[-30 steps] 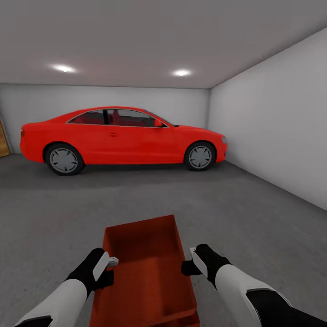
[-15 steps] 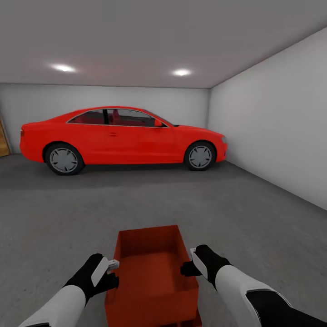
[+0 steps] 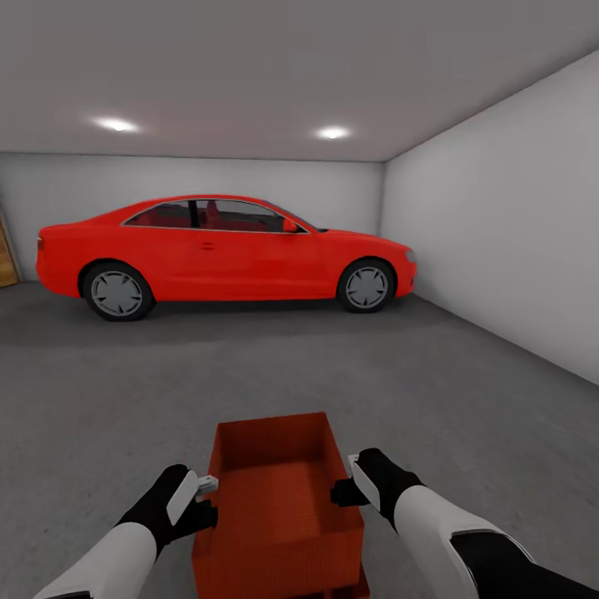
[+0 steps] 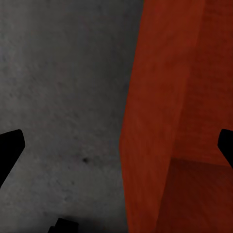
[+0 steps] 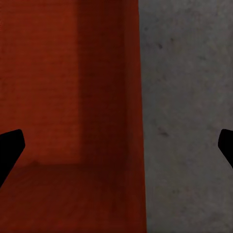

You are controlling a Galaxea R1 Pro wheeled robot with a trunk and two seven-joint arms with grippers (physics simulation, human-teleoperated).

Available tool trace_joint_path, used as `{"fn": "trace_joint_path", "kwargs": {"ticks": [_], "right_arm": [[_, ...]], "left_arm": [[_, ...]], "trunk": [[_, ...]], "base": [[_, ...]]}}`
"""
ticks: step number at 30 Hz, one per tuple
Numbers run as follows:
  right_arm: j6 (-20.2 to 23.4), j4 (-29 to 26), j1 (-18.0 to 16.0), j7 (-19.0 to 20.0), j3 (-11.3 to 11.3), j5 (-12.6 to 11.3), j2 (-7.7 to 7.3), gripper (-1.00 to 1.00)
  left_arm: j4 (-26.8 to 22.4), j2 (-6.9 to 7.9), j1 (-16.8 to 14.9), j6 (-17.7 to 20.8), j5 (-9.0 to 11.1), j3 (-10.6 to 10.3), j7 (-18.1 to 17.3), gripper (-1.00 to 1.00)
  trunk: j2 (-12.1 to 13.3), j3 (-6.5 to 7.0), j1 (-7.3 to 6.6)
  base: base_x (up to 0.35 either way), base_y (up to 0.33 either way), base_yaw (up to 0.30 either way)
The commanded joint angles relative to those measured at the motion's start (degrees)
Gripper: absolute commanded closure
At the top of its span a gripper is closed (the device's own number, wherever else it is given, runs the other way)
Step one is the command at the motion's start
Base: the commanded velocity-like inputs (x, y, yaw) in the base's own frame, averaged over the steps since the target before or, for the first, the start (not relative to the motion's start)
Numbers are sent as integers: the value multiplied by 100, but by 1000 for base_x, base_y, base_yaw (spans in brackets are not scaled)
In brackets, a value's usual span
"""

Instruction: Move the two storage containers from the living room to the garage. In the garage, place one container on the floor and stack the other container on top of it (either order is fine).

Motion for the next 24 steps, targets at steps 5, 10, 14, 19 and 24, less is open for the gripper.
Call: {"fn": "trace_joint_path", "kwargs": {"ticks": [5,10,14,19,24], "right_arm": [[43,-39,-1,-11,6,28,-2,-100],[54,-65,-1,-11,15,39,-15,-100],[75,-83,-1,-11,17,41,-28,-100],[102,-240,-1,-11,17,42,-41,-100],[117,-361,-1,-11,17,42,-48,-100]], "left_arm": [[-16,-11,-2,13,57,14,53,-100],[-24,-27,-2,19,50,13,61,-100],[-68,-30,-2,34,44,13,113,-100],[-512,-37,3,79,42,20,211,-100],[-730,-47,7,142,43,21,260,-100]], "trunk": [[-3,-7,-1],[-3,-7,-1],[-3,-7,-1],[-3,-7,-1],[-3,-7,-1]], "base": [[0,0,0],[0,0,0],[0,0,0],[0,0,0],[0,0,0]]}}
